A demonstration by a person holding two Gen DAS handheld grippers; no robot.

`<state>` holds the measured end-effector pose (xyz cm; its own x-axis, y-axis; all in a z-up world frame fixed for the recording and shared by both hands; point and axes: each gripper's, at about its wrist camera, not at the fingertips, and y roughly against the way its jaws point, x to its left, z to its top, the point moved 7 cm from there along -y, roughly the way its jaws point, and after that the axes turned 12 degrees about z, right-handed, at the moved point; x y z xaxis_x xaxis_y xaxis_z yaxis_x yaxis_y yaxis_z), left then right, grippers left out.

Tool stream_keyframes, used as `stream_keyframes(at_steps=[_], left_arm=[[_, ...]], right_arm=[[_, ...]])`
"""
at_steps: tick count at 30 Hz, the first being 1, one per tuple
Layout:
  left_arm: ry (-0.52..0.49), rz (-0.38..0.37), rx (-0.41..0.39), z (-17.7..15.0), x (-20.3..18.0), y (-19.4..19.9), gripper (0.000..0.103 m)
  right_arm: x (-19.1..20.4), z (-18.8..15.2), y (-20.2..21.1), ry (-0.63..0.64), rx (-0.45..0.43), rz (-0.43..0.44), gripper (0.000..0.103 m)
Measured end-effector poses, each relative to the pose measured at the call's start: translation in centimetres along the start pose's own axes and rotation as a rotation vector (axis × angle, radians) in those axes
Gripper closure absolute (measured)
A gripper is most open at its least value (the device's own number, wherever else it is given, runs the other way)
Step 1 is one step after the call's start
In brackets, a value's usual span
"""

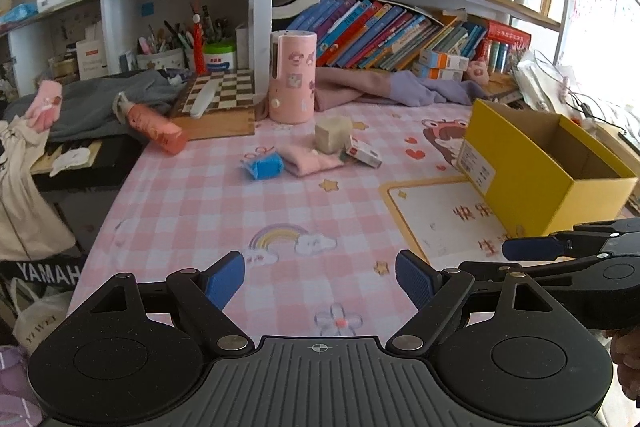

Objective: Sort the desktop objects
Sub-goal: 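Move the left tool toward the blue block while the right tool approaches the white staple box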

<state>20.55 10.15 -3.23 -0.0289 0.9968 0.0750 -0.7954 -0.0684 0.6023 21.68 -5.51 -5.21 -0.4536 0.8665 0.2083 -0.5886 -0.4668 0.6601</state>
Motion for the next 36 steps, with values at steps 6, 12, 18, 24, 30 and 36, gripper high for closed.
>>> stream_keyframes(at_steps=[6,12,18,24,30,36], left_arm=[[-0.005,0.010,0.006,2.2,-0.3,-2.8,0.018],[-0.010,0.017,0.026,3.7,-0.8,-5.4,0.018],[-0.021,0.027,0.027,5.1,-1.1,-7.5,0.018],[-0.022,0.049,0.038,6.3,-0.8,-9.8,0.018],[-0.018,0.060,0.050,7.6,-0.6,-12.1,0.018],[-0.024,0.057,0.068,8.1,-1.2,-13.9,0.018]], right_arm=[[-1.8,2.5,-1.9,-0.022,-0.008,0.011,0.051],[-3.6,4.8,-4.0,-0.044,-0.004,0.019,0.050],[-5.3,6.8,-6.2,-0.058,0.007,0.028,0.048],[-6.5,9.1,-8.2,-0.070,0.001,0.036,0.046],[-8.0,11.3,-10.2,-0.085,0.004,0.036,0.046],[-9.2,12.3,-12.3,-0.102,0.026,0.044,0.046]])
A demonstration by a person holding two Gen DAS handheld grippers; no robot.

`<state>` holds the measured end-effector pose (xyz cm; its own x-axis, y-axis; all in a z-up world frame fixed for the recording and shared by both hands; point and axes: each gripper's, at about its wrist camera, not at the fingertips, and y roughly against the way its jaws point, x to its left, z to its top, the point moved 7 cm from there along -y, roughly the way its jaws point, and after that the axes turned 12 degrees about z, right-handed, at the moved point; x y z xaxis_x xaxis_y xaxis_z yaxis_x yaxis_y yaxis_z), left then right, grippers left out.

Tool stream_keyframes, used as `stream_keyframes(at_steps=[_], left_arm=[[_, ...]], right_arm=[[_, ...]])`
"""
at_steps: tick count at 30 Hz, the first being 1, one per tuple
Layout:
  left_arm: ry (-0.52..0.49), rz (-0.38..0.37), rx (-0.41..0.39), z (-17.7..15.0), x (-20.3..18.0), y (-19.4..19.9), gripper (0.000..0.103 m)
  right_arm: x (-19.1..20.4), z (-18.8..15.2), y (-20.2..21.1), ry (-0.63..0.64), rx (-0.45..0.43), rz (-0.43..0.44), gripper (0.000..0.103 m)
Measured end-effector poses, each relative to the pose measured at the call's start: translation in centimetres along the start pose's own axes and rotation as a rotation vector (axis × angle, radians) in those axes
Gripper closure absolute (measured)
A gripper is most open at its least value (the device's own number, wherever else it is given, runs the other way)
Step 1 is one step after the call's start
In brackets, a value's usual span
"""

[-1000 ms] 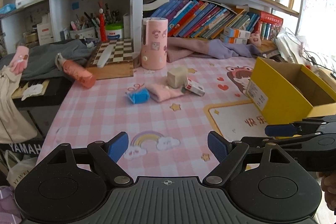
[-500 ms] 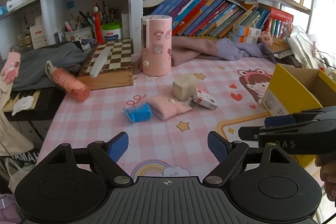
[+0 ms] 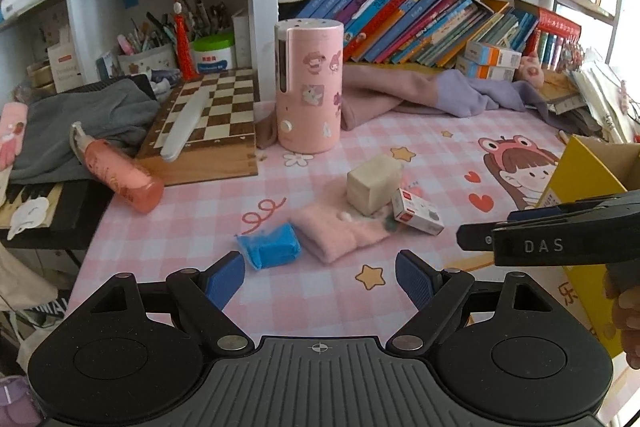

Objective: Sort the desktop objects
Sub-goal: 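Move the left tool toward the blue block while the right tool approaches the white staple box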

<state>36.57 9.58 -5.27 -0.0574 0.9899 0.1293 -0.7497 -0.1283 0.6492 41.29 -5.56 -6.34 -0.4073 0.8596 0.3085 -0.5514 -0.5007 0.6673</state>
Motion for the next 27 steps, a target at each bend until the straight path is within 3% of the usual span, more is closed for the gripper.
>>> stream_keyframes(at_steps=[9,15,19,27], left_arm=[[-0.012,0.023,0.037,0.1,-0.3,-2.2,0.018],[-0.010,0.042,0.058,0.4,0.0,-3.9,0.018],[0.028,0.091,0.067,0.7,0.9,-5.3,0.018],[0.116,0.104,0.116,0.9,2.3,-8.6,0.021]], right_arm=[[-0.2,1.1,-3.1,-0.027,0.036,0.042,0.045],[-0.8,2.4,-5.3,-0.072,0.045,0.045,0.039],[-1.5,2.9,-6.7,-0.122,0.057,0.039,0.039],[-1.9,2.7,-8.5,-0.135,0.086,0.032,0.039]])
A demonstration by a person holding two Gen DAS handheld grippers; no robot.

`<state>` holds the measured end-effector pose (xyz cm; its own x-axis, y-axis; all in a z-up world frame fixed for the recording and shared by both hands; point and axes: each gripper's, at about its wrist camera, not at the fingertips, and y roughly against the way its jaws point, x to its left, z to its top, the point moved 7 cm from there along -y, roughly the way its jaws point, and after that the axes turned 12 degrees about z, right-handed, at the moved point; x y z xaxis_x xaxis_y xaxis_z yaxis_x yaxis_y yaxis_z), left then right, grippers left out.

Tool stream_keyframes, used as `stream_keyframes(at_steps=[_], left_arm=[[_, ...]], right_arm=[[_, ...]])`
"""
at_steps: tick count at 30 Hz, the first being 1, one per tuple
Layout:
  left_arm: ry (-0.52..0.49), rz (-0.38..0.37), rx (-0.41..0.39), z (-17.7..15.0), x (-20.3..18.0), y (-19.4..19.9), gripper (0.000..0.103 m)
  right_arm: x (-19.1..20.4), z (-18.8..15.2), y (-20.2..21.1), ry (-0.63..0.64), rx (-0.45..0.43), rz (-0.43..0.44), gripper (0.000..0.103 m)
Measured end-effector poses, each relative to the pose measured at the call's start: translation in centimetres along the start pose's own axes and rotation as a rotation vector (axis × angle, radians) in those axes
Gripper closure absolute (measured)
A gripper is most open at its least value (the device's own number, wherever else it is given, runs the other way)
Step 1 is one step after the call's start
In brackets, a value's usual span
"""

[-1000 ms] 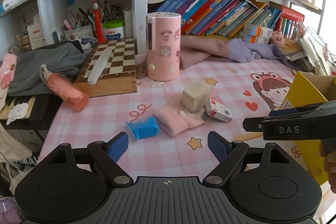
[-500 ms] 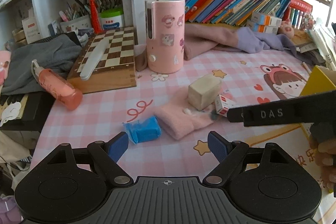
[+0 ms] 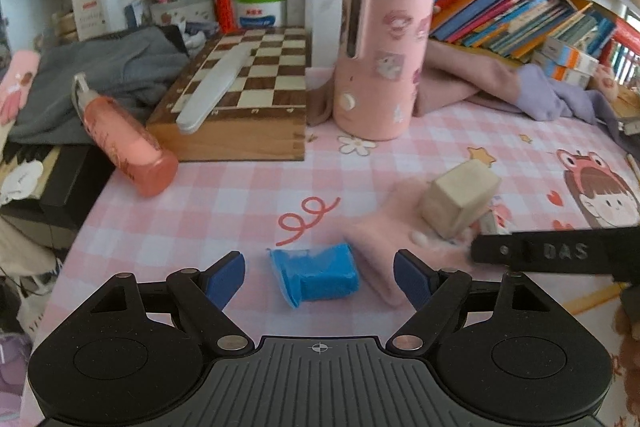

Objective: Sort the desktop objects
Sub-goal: 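Move the left tool toward the blue block while the right tool approaches the white staple box, then grasp the blue block with the left tool while the right grasps the staple box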

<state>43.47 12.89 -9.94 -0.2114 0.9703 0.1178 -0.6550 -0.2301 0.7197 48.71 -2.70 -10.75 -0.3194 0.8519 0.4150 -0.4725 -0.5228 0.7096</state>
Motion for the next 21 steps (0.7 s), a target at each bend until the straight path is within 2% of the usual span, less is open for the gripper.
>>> stream_keyframes(at_steps=[5,8,11,16,21], left_arm=[[0.010,0.017,0.020,-0.1,0.1,-1.5,0.022],[0.025,0.014,0.028,-0.1,0.1,-1.9,0.028],[0.037,0.010,0.034,-0.3,0.0,-2.1,0.031],[0.062,0.014,0.048,-0.7,0.6,-2.3,0.032],[0.051,0.038,0.048,-0.8,1.0,-2.6,0.043]], right_arm=[[-0.1,0.0,-0.5,0.011,0.000,0.001,0.039],[-0.2,0.1,-0.6,0.010,-0.011,0.013,0.046],[-0.2,0.1,-0.4,0.018,-0.015,0.020,0.047],[-0.2,-0.1,0.3,0.059,-0.034,-0.013,0.047],[-0.6,-0.5,1.0,0.123,-0.030,-0.066,0.047]])
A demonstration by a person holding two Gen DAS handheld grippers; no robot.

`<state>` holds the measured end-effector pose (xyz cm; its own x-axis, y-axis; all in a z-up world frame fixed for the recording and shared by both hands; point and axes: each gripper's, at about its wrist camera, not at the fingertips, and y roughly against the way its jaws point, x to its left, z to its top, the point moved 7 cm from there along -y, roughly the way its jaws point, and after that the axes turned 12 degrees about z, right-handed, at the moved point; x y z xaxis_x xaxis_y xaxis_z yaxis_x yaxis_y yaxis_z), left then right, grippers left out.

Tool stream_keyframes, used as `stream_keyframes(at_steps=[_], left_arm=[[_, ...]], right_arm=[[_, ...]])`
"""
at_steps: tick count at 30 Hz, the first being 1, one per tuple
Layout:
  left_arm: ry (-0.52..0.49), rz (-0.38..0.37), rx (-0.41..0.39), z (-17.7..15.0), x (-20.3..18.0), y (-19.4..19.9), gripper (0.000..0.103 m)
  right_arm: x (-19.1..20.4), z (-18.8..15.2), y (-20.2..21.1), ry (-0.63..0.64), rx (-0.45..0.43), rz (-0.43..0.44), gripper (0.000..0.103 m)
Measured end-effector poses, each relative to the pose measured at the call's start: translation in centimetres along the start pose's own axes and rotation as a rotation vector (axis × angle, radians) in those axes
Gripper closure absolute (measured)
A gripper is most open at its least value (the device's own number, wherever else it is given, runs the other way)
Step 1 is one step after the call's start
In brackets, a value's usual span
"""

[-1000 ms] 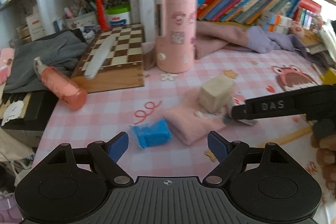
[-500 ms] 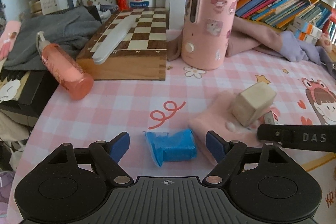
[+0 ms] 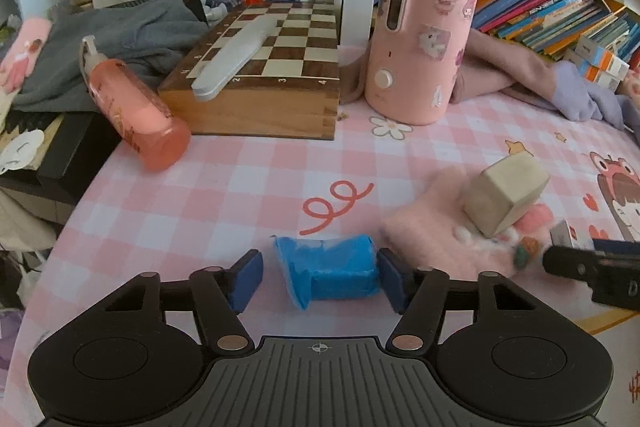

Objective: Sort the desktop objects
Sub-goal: 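Grasp the blue block with the left tool while the right grasps the staple box, then lift the blue block and staple box and carry both toward the yellow box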

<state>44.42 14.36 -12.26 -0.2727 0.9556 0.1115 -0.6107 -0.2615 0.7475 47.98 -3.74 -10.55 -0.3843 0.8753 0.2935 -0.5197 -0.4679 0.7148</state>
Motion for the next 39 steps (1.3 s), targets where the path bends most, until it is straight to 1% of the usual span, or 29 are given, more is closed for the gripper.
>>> stream_keyframes(at_steps=[1,4,7,11,16,20,24,31,39], left_arm=[[-0.002,0.003,-0.004,0.1,0.0,0.0,0.048],[-0.024,0.017,-0.021,0.1,-0.1,0.0,0.058],[-0.025,-0.002,-0.016,0.0,0.0,0.2,0.062],[-0.001,-0.020,-0.046,0.3,0.4,1.5,0.063],[0.002,-0.056,-0.064,0.2,0.4,3.3,0.063],[0.006,-0.069,-0.070,0.1,0.6,4.2,0.063],[0.015,-0.078,-0.078,0.1,1.0,5.1,0.064],[0.028,-0.096,-0.115,0.1,1.8,7.5,0.064],[0.020,-0.138,-0.167,-0.2,2.4,11.1,0.064]], right_arm=[[-0.1,-0.2,0.0,0.004,0.005,-0.005,0.047],[-0.6,-0.7,-0.1,0.002,0.020,-0.024,0.047],[-0.7,-1.0,0.0,0.008,0.017,-0.034,0.047],[-0.6,-1.0,0.0,0.018,0.020,-0.042,0.047],[-0.5,-1.2,-0.2,0.037,0.030,-0.055,0.046],[-0.3,-1.3,-0.3,0.076,0.030,-0.063,0.048],[-0.2,-1.3,-0.1,0.071,0.020,-0.064,0.049],[0.7,-1.0,1.6,0.079,-0.023,-0.062,0.049],[2.2,-1.2,5.5,0.079,-0.091,-0.059,0.049]])
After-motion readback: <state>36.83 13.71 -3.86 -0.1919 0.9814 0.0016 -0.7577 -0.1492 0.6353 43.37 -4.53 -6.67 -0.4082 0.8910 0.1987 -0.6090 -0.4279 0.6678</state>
